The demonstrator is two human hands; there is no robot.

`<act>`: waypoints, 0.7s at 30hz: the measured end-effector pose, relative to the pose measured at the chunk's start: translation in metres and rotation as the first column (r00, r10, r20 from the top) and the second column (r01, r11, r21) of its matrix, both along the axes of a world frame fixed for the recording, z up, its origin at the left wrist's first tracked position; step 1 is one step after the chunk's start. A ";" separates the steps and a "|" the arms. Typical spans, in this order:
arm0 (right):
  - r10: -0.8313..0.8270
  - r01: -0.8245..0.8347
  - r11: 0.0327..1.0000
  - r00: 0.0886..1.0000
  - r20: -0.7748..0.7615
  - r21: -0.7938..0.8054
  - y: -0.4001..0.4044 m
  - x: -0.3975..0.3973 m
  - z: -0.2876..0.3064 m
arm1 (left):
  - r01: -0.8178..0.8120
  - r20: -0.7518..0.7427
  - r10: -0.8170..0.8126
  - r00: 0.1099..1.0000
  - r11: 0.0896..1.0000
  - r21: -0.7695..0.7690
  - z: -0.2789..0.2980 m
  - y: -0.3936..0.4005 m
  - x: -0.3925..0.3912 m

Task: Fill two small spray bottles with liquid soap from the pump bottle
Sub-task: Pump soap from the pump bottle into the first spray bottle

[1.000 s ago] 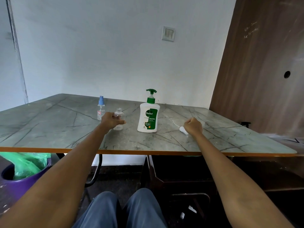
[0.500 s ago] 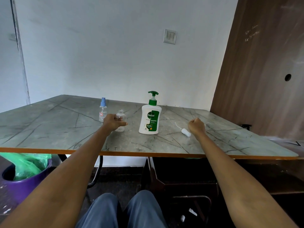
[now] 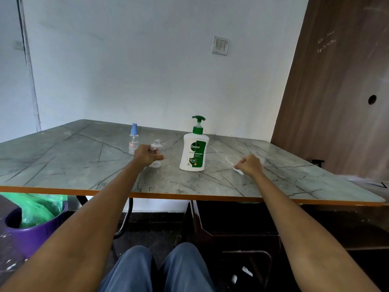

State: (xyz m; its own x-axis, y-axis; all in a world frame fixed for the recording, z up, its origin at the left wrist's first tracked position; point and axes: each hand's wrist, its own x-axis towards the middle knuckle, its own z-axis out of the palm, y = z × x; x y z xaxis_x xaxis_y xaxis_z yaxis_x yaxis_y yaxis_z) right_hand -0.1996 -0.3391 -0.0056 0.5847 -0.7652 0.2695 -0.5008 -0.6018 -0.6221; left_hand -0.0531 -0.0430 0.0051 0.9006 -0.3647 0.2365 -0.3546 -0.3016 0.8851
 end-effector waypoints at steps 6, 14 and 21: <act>0.010 -0.010 1.000 1.000 -0.002 0.001 0.004 0.000 0.001 | 0.004 0.001 -0.004 1.000 1.000 -0.006 -0.001 0.000 0.000; -0.052 0.052 0.999 0.997 0.064 0.001 0.003 0.000 -0.005 | -0.008 0.015 0.008 1.000 1.000 0.000 -0.002 0.000 0.001; -0.073 0.070 0.997 0.993 0.091 0.038 -0.005 -0.004 -0.006 | 0.005 0.004 -0.005 1.000 1.000 -0.003 -0.002 0.000 0.002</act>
